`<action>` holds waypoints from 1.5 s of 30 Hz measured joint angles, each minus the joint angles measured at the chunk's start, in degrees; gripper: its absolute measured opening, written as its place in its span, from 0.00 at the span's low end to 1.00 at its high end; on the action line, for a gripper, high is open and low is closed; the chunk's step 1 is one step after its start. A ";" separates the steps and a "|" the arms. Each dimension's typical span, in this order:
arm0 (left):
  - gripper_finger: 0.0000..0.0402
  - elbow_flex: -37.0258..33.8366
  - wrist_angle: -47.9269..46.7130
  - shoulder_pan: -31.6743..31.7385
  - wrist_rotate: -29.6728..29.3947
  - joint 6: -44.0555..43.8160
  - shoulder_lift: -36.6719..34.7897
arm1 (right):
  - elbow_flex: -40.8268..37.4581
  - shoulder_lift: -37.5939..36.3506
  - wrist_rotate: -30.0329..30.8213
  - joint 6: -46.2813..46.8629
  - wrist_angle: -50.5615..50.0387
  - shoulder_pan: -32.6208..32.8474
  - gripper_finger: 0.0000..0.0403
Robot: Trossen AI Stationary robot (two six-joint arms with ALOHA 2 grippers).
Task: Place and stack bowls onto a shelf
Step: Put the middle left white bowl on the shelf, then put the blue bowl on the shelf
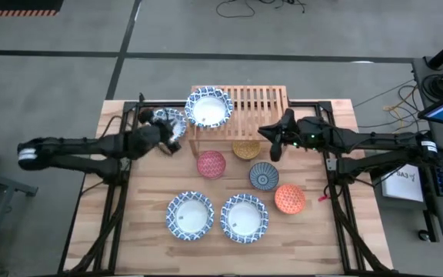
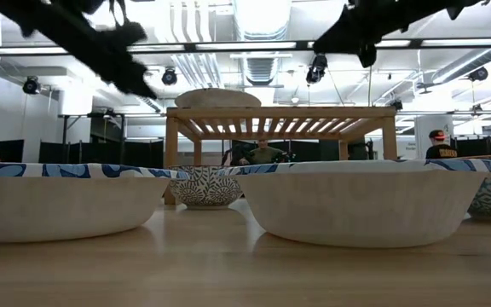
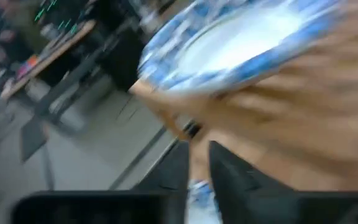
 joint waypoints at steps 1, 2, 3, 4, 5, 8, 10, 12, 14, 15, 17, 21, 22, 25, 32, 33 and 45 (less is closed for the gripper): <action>0.03 -0.61 0.28 2.90 2.21 0.12 0.00 | 0.00 0.60 1.54 -0.09 -0.04 0.00 0.09; 0.03 -1.23 1.41 5.57 5.18 0.74 0.00 | 0.00 1.24 2.79 -0.10 0.03 -0.01 0.09; 0.04 -1.76 3.27 8.28 9.00 1.58 0.08 | 0.00 1.88 3.71 -0.11 0.04 -0.01 0.09; 0.04 -2.21 5.69 10.58 13.41 2.61 0.27 | 0.00 2.49 4.23 -0.11 0.03 0.00 0.09; 0.04 -2.60 8.30 12.66 17.77 3.61 0.54 | 0.00 3.09 4.49 -0.13 0.11 0.00 0.09; 0.01 -3.28 14.25 16.99 25.40 5.55 1.92 | 0.00 4.64 4.53 -0.61 0.58 -0.11 0.09; 0.01 -3.23 16.74 18.69 26.25 6.58 2.97 | 0.00 5.33 4.64 -0.63 0.86 -0.21 0.09; 0.00 -2.84 18.21 19.53 27.56 7.73 4.28 | 0.00 5.65 4.66 -0.61 0.92 -0.37 0.09; 0.00 -1.87 19.57 19.66 30.53 8.58 5.88 | 0.00 5.82 4.94 -0.59 1.25 -0.39 0.09; 0.00 -1.28 20.11 19.62 31.87 8.93 6.78 | 0.00 5.82 5.39 -0.59 1.28 -0.39 0.09; 0.00 0.06 20.58 19.63 33.63 9.01 8.61 | 0.00 5.80 5.72 -0.63 1.76 -0.39 0.09; 0.00 1.44 19.15 19.64 30.97 8.24 11.04 | 0.02 5.67 5.65 -0.59 2.66 -0.39 0.09; 0.00 1.75 18.03 19.64 29.81 7.68 11.03 | 0.02 5.67 5.65 -0.50 2.60 -0.39 0.09; 0.00 3.10 12.28 19.64 28.09 6.05 9.68 | 0.02 5.70 5.53 0.37 2.57 -0.37 0.09; 0.00 3.41 -0.96 17.11 35.05 -3.46 -0.22 | 3.74 6.60 -0.35 3.24 -1.87 -0.07 0.09; 0.00 2.50 -1.18 16.15 38.20 -5.23 -2.18 | 5.01 7.08 -1.47 4.24 -3.38 0.16 0.09; 0.00 -14.93 31.59 -3.73 45.25 -16.72 -15.70 | 27.28 19.84 -3.85 21.10 -42.35 5.09 0.09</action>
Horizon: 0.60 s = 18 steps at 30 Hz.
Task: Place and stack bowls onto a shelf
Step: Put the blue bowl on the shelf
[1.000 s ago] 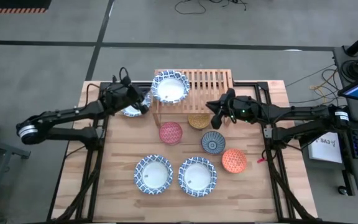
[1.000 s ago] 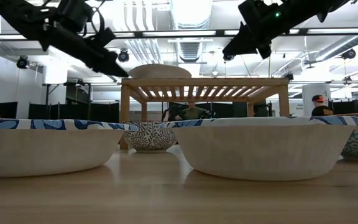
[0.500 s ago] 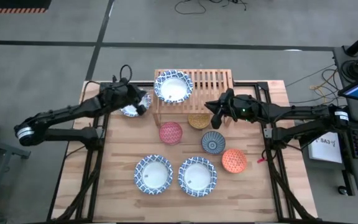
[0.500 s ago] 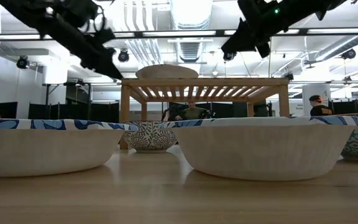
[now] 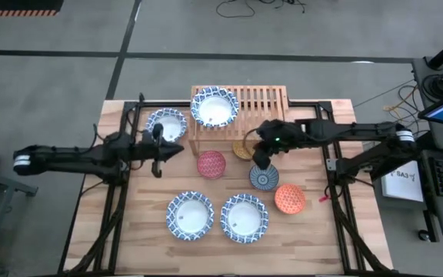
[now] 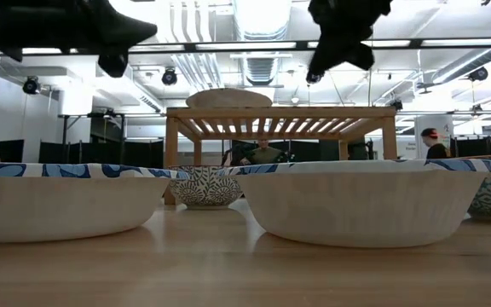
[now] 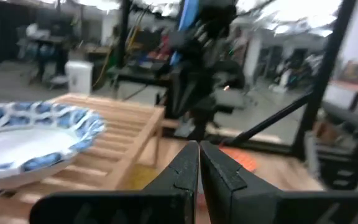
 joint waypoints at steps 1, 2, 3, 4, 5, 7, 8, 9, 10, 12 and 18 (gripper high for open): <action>0.00 -0.90 1.14 -0.90 -0.09 0.10 -0.15 | 1.92 1.23 -0.27 2.30 -3.30 0.49 0.09; 0.00 -1.66 2.28 -1.74 -0.16 0.16 -0.16 | 3.74 2.48 -0.94 4.52 -6.57 0.99 0.09; 0.00 -2.38 3.44 -2.43 -0.19 0.17 -0.09 | 5.51 3.85 -2.09 6.40 -9.92 1.50 0.09; 0.00 -2.94 4.23 -3.00 -0.19 0.21 -0.14 | 7.11 5.04 -3.38 8.17 -12.97 2.03 0.09; 0.00 -3.29 4.68 -3.51 -0.19 0.23 -0.16 | 8.54 6.25 -4.73 10.33 -15.40 2.59 0.09; 0.00 -3.48 4.92 -4.26 -0.19 0.25 0.22 | 10.88 8.61 -7.37 14.43 -19.44 3.79 0.09; 0.00 -3.54 4.95 -4.55 -0.19 0.20 0.45 | 11.70 9.63 -9.00 16.14 -21.00 4.29 0.09; 0.00 -3.56 5.22 -4.90 -0.19 0.02 0.80 | 12.38 10.69 -10.86 17.15 -22.01 4.82 0.09; 0.00 -3.56 5.88 -5.20 -0.19 -0.36 1.10 | 12.80 11.61 -12.88 17.52 -22.09 5.36 0.09; 0.00 -3.56 7.17 -6.01 -0.21 -1.27 1.66 | 13.31 13.29 -16.73 17.57 -21.61 6.52 0.09; 0.00 -3.50 10.31 -9.26 -0.19 -0.89 3.13 | 14.37 18.28 -18.60 18.81 -21.46 8.87 0.09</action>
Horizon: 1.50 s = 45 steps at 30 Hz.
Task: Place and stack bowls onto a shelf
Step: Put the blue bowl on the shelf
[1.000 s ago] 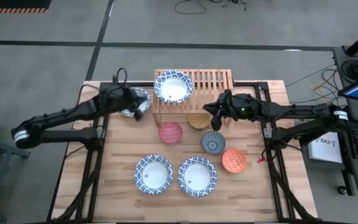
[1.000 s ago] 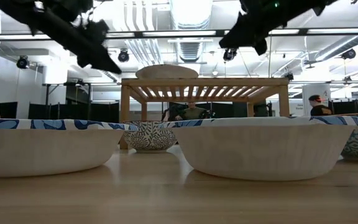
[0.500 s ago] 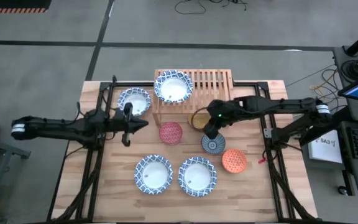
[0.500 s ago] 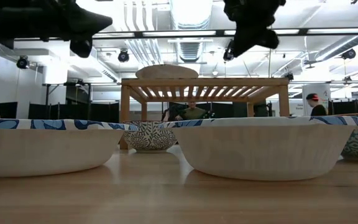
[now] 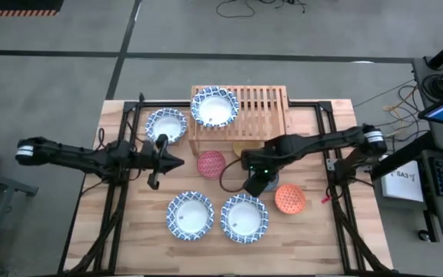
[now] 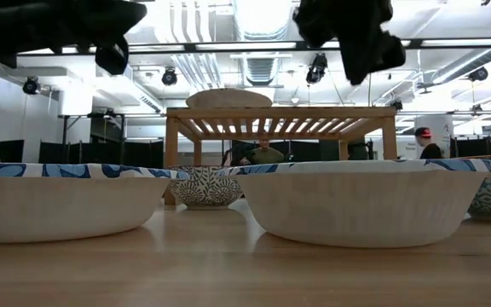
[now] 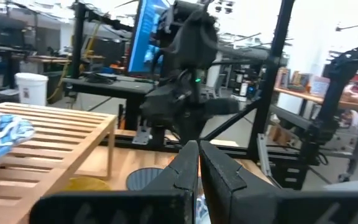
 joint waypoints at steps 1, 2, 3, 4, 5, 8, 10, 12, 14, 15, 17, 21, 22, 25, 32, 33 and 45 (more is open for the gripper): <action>0.00 0.00 0.00 -0.36 0.03 0.04 0.06 | 0.17 0.89 0.72 0.57 -0.07 0.21 0.09; 0.00 0.03 0.00 -0.57 0.03 0.07 0.11 | 0.22 1.77 1.49 0.94 0.13 0.35 0.09; 0.00 0.03 0.00 -0.68 0.02 0.10 0.15 | 0.22 2.65 2.07 1.36 0.09 0.52 0.10; 0.00 0.03 -0.01 -0.72 0.01 0.11 0.21 | 0.22 3.51 2.18 1.69 -0.05 0.71 0.10; 0.00 0.03 -0.03 -0.73 0.02 0.11 0.22 | 0.22 4.41 2.18 1.79 -0.02 0.86 0.10; 0.00 0.03 -0.04 -0.73 0.02 0.11 0.31 | 0.22 6.96 2.25 1.58 0.00 0.90 0.13; 0.00 0.03 -0.16 -0.73 0.02 -0.05 0.33 | 0.22 8.36 2.62 1.53 -0.03 0.80 0.17; 0.00 0.03 -0.16 -0.73 0.02 -0.46 0.42 | 0.22 9.59 2.81 1.39 -0.03 0.73 0.22; 0.00 0.05 -0.35 -0.78 0.02 -0.55 0.44 | 0.22 10.58 2.88 0.58 0.05 0.77 0.28; 0.00 0.05 -0.33 -0.78 0.02 -0.55 0.50 | 0.22 10.96 2.95 0.10 0.04 0.77 0.31; 0.00 0.05 -0.33 -0.80 0.02 -0.57 0.65 | 0.22 11.64 3.69 -0.85 0.07 0.79 0.36; 0.00 0.07 -0.30 -0.80 0.02 -0.70 1.40 | 0.22 12.27 7.09 -0.79 0.23 0.68 0.44; 0.00 0.07 -0.27 -0.80 0.02 -0.71 1.64 | 0.22 12.30 7.88 -0.62 0.31 0.66 0.45; 0.00 0.07 -0.24 -0.80 0.02 -0.94 2.04 | 0.22 12.31 10.15 -0.52 1.11 0.66 0.47; 0.00 0.07 -0.01 -0.80 0.02 -1.57 2.21 | 0.12 12.31 11.86 -0.16 6.76 0.80 0.44; 0.00 0.07 0.09 -0.80 0.02 -1.57 2.16 | 0.01 12.31 12.42 0.62 6.87 0.83 0.44; 0.00 0.07 2.22 -0.80 0.02 -0.49 1.79 | -1.35 12.31 19.04 6.45 7.18 2.44 0.43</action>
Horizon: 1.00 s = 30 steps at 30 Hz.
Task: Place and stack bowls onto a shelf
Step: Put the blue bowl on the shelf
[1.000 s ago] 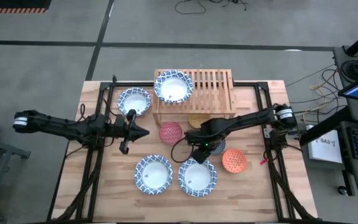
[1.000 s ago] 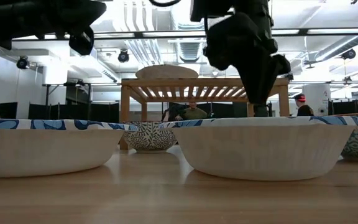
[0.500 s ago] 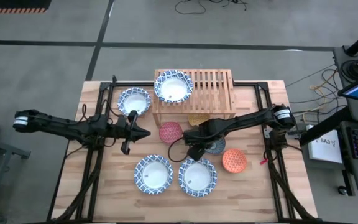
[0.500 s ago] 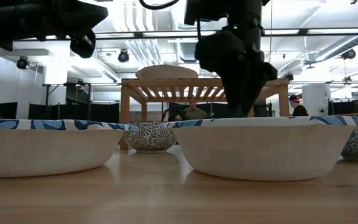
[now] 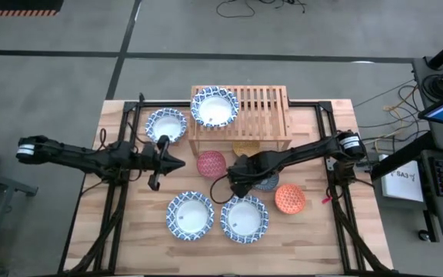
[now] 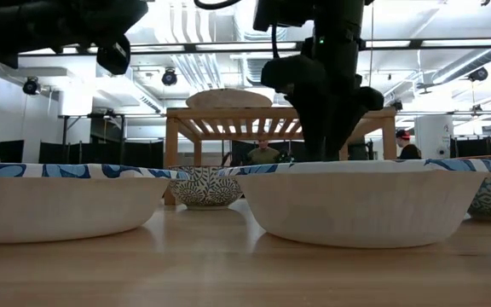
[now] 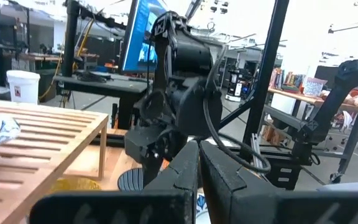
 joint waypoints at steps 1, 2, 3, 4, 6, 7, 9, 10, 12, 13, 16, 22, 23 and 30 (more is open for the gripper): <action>0.00 0.00 0.16 0.00 0.00 0.22 -0.13 | -0.30 0.00 0.20 0.33 0.07 0.14 0.43; 0.00 0.00 0.41 0.00 0.00 0.52 -0.32 | -0.60 0.00 0.37 0.91 0.16 0.25 0.43; 0.00 0.00 0.48 0.00 0.00 0.70 -0.54 | -0.90 0.00 0.69 1.52 0.29 0.33 0.43; 0.00 0.00 0.64 0.00 0.00 0.78 -0.83 | -1.17 0.00 1.16 2.00 0.37 0.48 0.43; 0.00 0.00 0.73 0.00 0.02 0.89 -1.42 | -1.73 0.00 1.64 2.89 0.54 0.63 0.43; 0.00 0.00 0.78 0.00 0.02 0.89 -1.68 | -1.95 0.00 1.66 3.12 0.61 0.64 0.43; 0.00 0.00 0.75 0.02 0.02 0.89 -2.12 | -2.67 0.00 1.65 3.61 1.22 0.63 0.43; 0.00 0.00 0.75 0.00 0.02 0.89 -2.30 | -3.13 0.00 1.64 3.63 1.82 0.63 0.43; 0.00 0.00 0.72 0.00 0.02 0.88 -2.66 | -3.88 0.02 1.64 3.59 2.96 0.63 0.43; 0.00 0.00 0.73 0.00 0.02 0.77 -2.79 | -4.23 0.02 1.64 3.56 3.45 0.63 0.43; 0.00 0.00 0.69 0.00 0.02 0.36 -3.30 | -5.12 0.02 1.68 3.56 5.10 0.63 0.43; 0.00 0.00 0.69 0.00 0.02 -0.35 -3.97 | -7.00 0.02 2.98 4.73 7.83 0.63 0.43; 0.00 0.00 0.64 0.02 0.02 -0.43 -4.09 | -7.30 0.02 3.00 5.17 8.28 0.63 0.43; 0.00 0.00 0.64 0.00 0.04 -0.86 -4.60 | -7.47 0.02 3.01 5.81 9.48 0.63 0.31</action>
